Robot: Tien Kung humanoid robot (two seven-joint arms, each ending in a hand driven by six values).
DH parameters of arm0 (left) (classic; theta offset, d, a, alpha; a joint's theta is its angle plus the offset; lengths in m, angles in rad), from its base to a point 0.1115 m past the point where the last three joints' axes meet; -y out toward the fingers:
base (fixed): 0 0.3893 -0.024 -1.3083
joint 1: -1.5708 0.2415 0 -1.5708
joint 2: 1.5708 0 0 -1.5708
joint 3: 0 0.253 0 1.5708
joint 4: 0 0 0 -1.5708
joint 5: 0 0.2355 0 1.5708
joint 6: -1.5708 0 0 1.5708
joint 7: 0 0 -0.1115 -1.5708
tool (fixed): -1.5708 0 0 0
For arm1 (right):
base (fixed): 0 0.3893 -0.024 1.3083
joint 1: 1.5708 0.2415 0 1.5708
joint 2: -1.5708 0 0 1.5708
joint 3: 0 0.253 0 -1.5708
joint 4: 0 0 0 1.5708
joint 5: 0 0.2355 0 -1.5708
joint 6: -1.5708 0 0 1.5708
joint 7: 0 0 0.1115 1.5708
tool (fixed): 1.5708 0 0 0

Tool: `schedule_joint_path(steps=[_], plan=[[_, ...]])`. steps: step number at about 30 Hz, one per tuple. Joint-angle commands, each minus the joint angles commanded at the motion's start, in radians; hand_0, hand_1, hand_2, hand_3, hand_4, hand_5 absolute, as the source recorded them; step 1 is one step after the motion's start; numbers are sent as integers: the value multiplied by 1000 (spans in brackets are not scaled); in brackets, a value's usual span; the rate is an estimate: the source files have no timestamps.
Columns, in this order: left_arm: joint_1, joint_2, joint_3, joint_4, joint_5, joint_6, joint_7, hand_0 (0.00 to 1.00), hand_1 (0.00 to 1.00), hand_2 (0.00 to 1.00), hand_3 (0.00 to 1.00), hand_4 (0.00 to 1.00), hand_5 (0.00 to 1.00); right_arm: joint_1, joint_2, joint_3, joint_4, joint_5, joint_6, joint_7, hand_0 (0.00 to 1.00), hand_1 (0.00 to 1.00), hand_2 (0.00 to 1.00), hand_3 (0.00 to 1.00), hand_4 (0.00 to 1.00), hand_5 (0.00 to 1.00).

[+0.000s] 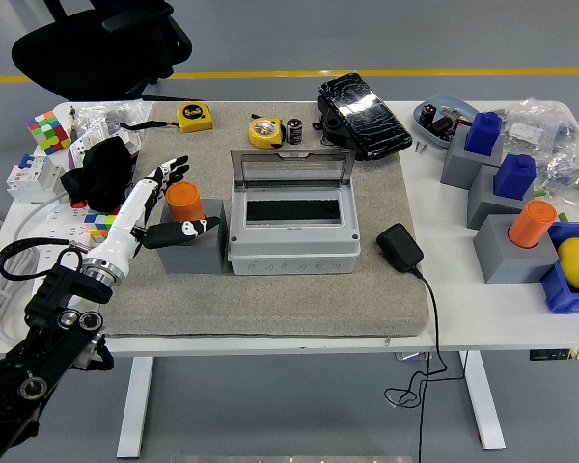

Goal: Fetch the battery,place it into the box,close the lid of the box

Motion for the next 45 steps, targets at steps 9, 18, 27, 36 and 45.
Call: schedule_joint_path(steps=[9, 18, 27, 36, 45], plan=[[-21, -25, 12, 21, -63, 2, -27, 504, 534, 534, 614, 998, 2, 1, 0, -6, 0, 3, 0, -1, 585, 636, 668, 577, 974, 483], [-38, -37, 27, 52, -130, 10, -64, 372, 382, 397, 453, 998, 2, 2, 0, -7, 1, 3, -2, 0, 585, 636, 669, 577, 974, 483], [-56, -52, 62, 74, -233, 45, -147, 197, 132, 197, 242, 754, 2, 3, 1, -12, 1, 4, -4, 3, 585, 636, 668, 577, 973, 484], [-78, -74, 82, 86, -243, 56, -167, 160, 89, 149, 214, 706, 2, 4, 1, -11, 2, 5, -11, 14, 586, 634, 667, 576, 974, 484], [-79, -71, 76, 69, -224, 67, -163, 95, 31, 106, 172, 721, 2, 1, 2, -14, 2, 8, -16, 23, 581, 632, 667, 577, 973, 484]])
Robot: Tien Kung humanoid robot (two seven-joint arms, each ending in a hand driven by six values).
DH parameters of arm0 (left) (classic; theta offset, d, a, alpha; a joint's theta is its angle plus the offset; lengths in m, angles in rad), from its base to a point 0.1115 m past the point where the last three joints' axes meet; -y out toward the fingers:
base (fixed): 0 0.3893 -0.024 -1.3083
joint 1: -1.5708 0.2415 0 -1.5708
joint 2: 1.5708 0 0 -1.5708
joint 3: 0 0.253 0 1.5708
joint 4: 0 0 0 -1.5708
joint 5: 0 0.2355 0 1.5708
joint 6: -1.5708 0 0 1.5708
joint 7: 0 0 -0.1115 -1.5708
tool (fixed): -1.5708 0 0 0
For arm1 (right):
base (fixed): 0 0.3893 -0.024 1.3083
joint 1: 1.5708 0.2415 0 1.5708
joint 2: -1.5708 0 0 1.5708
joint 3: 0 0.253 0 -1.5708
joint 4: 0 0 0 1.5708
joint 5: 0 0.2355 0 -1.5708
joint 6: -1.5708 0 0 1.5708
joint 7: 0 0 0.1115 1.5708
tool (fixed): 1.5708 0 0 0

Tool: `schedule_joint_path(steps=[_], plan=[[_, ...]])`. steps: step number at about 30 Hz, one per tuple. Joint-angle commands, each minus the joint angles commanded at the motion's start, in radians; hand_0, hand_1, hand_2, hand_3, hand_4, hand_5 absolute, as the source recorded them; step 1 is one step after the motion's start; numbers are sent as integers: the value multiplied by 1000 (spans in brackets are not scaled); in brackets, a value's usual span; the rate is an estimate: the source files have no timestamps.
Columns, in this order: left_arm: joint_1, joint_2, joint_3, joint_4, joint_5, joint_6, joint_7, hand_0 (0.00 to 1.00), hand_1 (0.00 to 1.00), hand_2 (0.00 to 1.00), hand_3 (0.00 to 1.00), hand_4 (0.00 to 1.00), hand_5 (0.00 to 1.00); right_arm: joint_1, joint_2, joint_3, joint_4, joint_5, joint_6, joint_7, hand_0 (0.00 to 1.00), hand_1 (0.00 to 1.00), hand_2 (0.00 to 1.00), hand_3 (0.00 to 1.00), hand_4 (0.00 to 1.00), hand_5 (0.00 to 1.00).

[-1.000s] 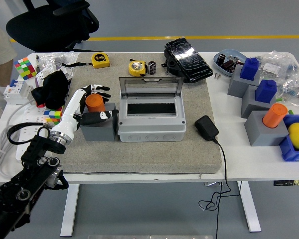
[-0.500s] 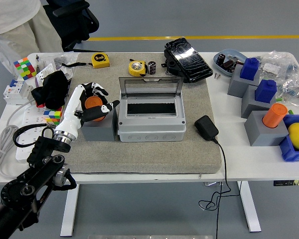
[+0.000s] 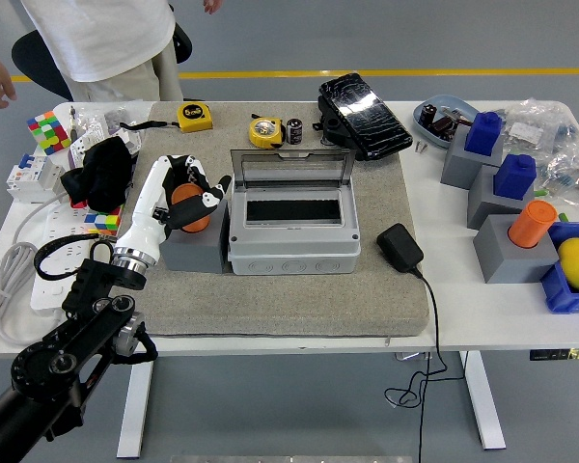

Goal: Fetch the battery,place it into the box,close the lid of the box

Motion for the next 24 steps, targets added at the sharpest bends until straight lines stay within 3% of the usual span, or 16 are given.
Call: schedule_joint_path(steps=[9, 15, 19, 24], plan=[[10, 26, -22, -85, 114, -7, 72, 63, 2, 84, 151, 703, 2, 1, -1, 3, 0, 0, -3, 6, 578, 631, 666, 576, 972, 485], [5, 55, -10, -205, 314, -33, 227, 45, 2, 73, 138, 738, 2, 1, -2, 4, 0, 0, -6, 10, 576, 630, 665, 576, 972, 484], [-21, 69, 37, -289, 455, -43, 350, 42, 2, 71, 143, 782, 2, 2, -2, 5, 0, -2, -7, 13, 575, 628, 663, 576, 971, 484], [-58, 71, 88, -326, 533, -53, 426, 41, 2, 71, 144, 804, 2, 1, -2, 4, 1, -3, -8, 15, 575, 628, 662, 575, 971, 483]])
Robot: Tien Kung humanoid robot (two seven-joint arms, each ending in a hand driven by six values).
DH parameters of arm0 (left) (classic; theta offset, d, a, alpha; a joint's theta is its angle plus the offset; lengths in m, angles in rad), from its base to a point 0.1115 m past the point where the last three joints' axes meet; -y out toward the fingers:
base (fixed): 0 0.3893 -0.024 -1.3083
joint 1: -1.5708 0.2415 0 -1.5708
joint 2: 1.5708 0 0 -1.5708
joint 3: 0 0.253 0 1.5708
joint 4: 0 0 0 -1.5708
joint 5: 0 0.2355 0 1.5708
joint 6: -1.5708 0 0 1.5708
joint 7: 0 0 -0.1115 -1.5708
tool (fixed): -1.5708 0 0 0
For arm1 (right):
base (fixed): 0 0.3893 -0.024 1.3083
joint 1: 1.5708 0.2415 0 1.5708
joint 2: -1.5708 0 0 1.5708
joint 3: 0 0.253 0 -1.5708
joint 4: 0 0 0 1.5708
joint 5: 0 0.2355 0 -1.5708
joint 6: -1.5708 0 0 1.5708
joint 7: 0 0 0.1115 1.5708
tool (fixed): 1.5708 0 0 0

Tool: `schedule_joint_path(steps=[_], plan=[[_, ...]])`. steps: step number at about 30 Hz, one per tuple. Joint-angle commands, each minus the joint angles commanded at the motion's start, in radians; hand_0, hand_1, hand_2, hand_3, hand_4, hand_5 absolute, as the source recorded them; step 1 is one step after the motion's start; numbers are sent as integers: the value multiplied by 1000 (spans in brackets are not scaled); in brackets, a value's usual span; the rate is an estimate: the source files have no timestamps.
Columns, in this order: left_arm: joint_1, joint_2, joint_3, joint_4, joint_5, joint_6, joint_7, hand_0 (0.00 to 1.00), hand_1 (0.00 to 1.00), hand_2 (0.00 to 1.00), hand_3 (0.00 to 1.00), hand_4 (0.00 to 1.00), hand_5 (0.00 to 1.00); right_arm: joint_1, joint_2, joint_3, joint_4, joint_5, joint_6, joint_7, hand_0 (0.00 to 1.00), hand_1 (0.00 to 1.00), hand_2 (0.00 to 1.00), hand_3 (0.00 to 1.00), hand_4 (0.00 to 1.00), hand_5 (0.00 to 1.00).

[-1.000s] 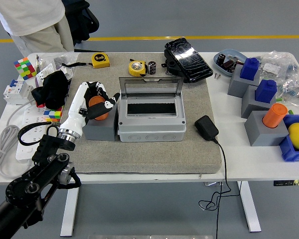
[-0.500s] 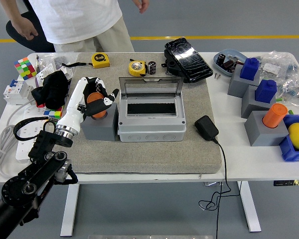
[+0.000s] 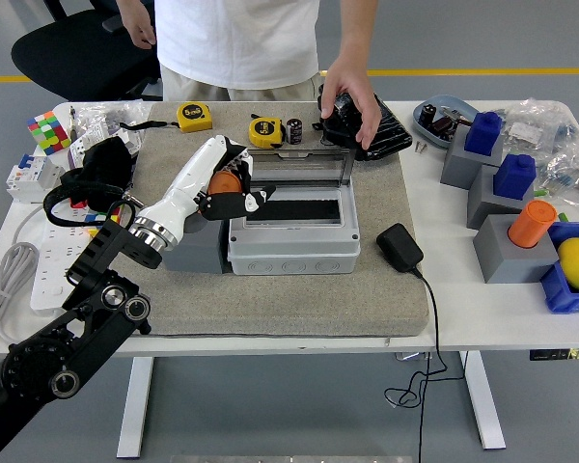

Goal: Fetch the battery,place it into the box,close the lid of the box

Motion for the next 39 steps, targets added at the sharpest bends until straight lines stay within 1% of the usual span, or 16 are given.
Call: schedule_joint_path(steps=[4, 5, 9, 10, 11, 13, 16, 17, 20, 22, 23, 28, 29, 34, 35, 39], plan=[[-47, 0, 56, 3, 70, -18, 61, 41, 2, 71, 144, 804, 2, -1, -1, -2, -1, 3, 0, 0, 575, 628, 662, 575, 971, 483], [-56, 0, 68, 5, 79, -24, 75, 37, 2, 69, 142, 820, 2, -1, -1, -3, -1, 4, 0, 0, 572, 628, 662, 571, 970, 483], [-105, -5, 135, 23, 131, -57, 140, 37, 2, 69, 142, 820, 2, -1, -1, -3, 0, 4, 0, 1, 572, 628, 662, 571, 970, 483], [-117, -9, 152, 30, 143, -63, 154, 37, 2, 69, 142, 820, 2, -1, -1, -3, 0, 4, -1, 1, 572, 628, 662, 571, 970, 483], [-127, -12, 165, 36, 151, -67, 163, 30, 2, 69, 145, 872, 2, 0, -1, -4, 0, 4, -1, 1, 575, 627, 662, 569, 969, 481], [-145, -20, 188, 50, 163, -72, 182, 30, 2, 69, 145, 872, 2, 1, -1, -5, 0, 4, -2, 1, 575, 627, 662, 569, 969, 481], [-175, -36, 221, 77, 209, -84, 215, 30, 2, 69, 145, 872, 2, 2, -1, -10, 1, 5, -1, 1, 575, 627, 662, 569, 969, 481], [-186, -42, 233, 86, 224, -89, 227, 32, 2, 68, 144, 901, 2, 2, -2, -12, 1, 5, -1, 1, 572, 627, 662, 570, 968, 480], [-211, -56, 258, 110, 250, -101, 255, 32, 2, 68, 144, 901, 2, 2, -2, -16, 1, 6, -2, 1, 572, 627, 662, 570, 968, 480], [-226, -67, 273, 125, 250, -104, 263, 32, 2, 68, 144, 901, 2, 2, -3, -19, 2, 7, -2, 1, 572, 627, 662, 570, 968, 480], [-232, -72, 278, 132, 249, -105, 266, 27, 2, 70, 157, 929, 2, 2, -3, -20, 2, 7, -2, 0, 575, 626, 662, 569, 967, 480], [-264, -106, 301, 172, 221, -106, 274, 27, 2, 70, 157, 929, 2, 4, -2, -23, 3, 6, -3, 0, 575, 626, 662, 569, 967, 480], [-271, -114, 302, 181, 213, -105, 276, 23, 2, 70, 174, 972, 2, 5, -2, -23, 4, 5, -3, 1, 576, 627, 662, 569, 966, 481], [-294, -147, 293, 228, 177, -103, 281, 23, 2, 70, 174, 972, 2, 5, -2, -22, 6, 0, -4, 1, 576, 627, 662, 569, 966, 481], [-298, -150, 291, 236, 172, -103, 282, 9, 2, 79, 183, 998, 256, 5, -2, -22, 6, -1, -4, 0, 576, 626, 660, 568, 966, 481], [-314, -150, 283, 273, 151, -100, 300, 9, 2, 79, 183, 998, 256, 3, -3, -24, 6, -1, -4, 0, 576, 626, 660, 568, 966, 481]])
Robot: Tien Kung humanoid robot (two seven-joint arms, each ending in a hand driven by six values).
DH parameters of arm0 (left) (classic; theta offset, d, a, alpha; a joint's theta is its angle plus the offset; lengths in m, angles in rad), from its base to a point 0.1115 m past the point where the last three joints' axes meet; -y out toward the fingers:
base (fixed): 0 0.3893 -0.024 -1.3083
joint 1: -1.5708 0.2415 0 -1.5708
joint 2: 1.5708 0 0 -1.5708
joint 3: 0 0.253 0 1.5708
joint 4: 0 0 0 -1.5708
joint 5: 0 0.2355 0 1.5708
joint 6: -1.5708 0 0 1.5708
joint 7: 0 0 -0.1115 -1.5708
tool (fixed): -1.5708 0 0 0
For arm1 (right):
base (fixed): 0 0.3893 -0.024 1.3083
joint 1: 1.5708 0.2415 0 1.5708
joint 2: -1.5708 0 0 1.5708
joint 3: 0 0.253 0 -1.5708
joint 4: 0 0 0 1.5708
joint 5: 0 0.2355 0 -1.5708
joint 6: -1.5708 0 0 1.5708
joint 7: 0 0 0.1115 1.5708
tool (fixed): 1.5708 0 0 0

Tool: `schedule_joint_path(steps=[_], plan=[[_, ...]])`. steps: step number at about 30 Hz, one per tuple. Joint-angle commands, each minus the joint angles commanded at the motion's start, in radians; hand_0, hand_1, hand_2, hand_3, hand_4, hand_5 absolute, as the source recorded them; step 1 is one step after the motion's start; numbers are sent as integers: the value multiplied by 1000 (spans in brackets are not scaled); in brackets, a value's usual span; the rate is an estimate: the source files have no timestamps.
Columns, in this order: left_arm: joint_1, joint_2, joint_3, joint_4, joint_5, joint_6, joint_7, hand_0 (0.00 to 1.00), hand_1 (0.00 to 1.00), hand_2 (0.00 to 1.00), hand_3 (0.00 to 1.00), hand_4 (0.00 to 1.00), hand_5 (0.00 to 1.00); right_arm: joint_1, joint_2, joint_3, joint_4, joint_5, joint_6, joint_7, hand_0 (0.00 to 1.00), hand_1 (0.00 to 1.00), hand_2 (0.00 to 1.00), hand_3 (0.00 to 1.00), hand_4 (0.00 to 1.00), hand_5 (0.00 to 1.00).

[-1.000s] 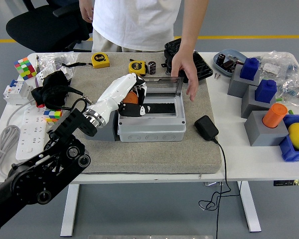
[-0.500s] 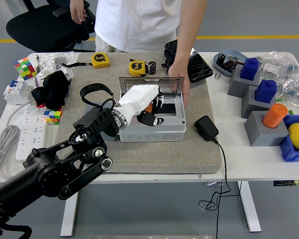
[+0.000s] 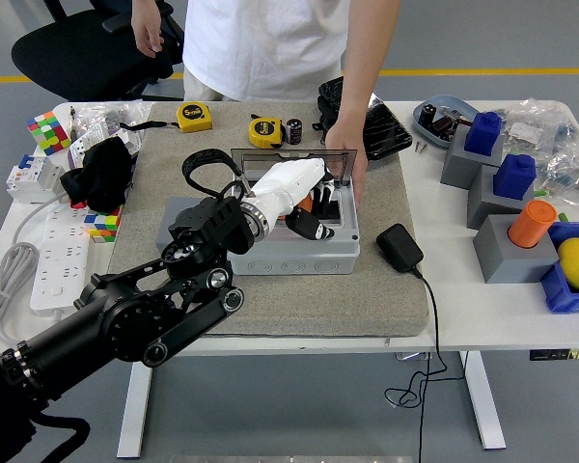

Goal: Fetch the battery,place it into the box,close the lid of the box

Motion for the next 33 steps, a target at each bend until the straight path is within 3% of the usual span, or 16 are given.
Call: schedule_joint_path(steps=[1, 2, 7, 8, 21, 33], plan=[[-4, 0, -3, 12, -1, 2, 8, 9, 2, 79, 183, 998, 256, 0, 0, 0, 0, 0, 0, 0, 576, 626, 660, 568, 966, 481], [-7, 0, -6, 20, -4, 4, 15, 2, 2, 82, 208, 998, 394, 0, 0, 0, 0, 0, 0, 0, 575, 626, 660, 567, 964, 481], [-16, 0, -18, 45, -22, 11, 45, 2, 2, 82, 208, 998, 394, 0, 2, -5, 1, -1, 0, 0, 575, 626, 660, 567, 964, 481], [-17, 0, -18, 47, -26, 12, 47, 2, 2, 82, 215, 986, 480, -1, 2, -6, 1, -1, 0, 0, 575, 626, 660, 567, 965, 479], [0, 0, -6, 42, -98, 29, 33, 2, 2, 89, 222, 978, 524, -9, 4, 10, 3, -9, -1, 1, 575, 625, 659, 567, 964, 479], [-19, 0, 5, 59, -139, 60, 1, 2, 2, 105, 231, 969, 546, -10, 7, 25, 8, -24, 0, 3, 575, 625, 659, 567, 964, 478]])
